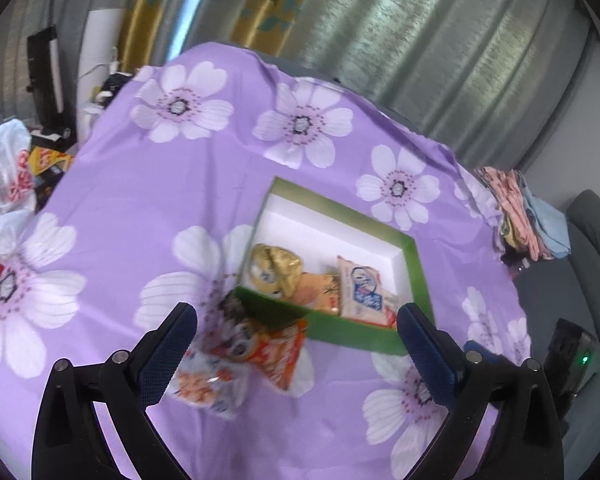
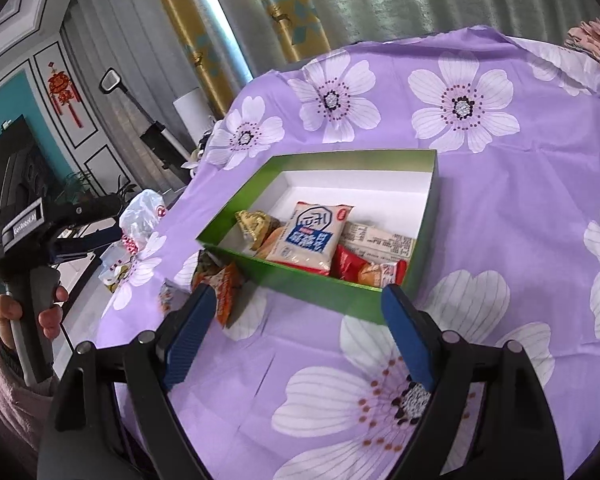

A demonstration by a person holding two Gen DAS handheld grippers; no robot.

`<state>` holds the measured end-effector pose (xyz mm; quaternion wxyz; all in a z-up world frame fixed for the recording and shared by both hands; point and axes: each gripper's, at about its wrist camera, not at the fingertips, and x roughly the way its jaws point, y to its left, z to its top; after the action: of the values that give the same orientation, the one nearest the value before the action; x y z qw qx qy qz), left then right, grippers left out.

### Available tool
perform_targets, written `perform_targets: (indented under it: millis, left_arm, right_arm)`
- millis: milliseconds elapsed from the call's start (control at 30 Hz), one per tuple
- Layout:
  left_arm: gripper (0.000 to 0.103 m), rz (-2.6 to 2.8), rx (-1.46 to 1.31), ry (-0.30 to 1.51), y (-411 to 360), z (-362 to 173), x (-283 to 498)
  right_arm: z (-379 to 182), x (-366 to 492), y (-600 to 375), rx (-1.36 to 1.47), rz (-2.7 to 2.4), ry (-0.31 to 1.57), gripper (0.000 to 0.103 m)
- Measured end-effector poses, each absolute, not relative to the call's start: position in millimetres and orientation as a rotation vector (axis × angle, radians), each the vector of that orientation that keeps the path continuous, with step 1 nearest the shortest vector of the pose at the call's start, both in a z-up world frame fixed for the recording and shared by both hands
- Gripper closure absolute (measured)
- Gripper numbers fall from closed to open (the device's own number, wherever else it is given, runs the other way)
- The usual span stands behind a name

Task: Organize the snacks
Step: 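Move the left tool to the clear peanut snack bag, then close the left tool on the peanut bag and lift it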

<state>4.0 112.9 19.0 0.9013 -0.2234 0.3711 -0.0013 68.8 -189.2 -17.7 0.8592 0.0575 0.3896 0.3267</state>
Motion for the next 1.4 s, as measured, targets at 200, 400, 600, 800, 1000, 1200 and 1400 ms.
perform_targets:
  millis: [200,400,600,800,1000,1200,1400]
  left_arm:
    - [0.003,0.057,-0.484,0.784,130.5,1.6,-21.2]
    - [0.003,0.084,-0.452,0.818,131.7,-20.3,-34.3]
    - [0.003,0.062,-0.440,0.846,130.6,-44.3,-46.5]
    - [0.003,0.012,-0.431,0.835,132.8,-60.8,-54.3]
    - [0.003,-0.022,-0.406,0.845,133.5,-74.9,-50.8]
    - [0.003,-0.053,-0.426,0.853,140.7,-86.5,-42.6]
    - [0.003,-0.080,-0.403,0.869,141.8,-93.3,-29.0]
  right_arm:
    - [-16.3,56.0,-182.3,0.113,0.715,0.830,0.018]
    - [-23.1,43.0,-165.5,0.074,0.744,0.856,0.018]
    - [-39.7,27.8,-140.5,0.018,0.789,0.888,0.018]
    - [-59.2,18.7,-111.5,-0.031,0.853,0.921,0.018]
    - [-78.5,16.7,-73.5,-0.078,0.920,0.961,0.018]
    - [-92.2,20.7,-39.5,-0.126,0.972,0.975,0.020]
    - [-104.0,26.9,-13.7,-0.138,1.002,0.984,0.024]
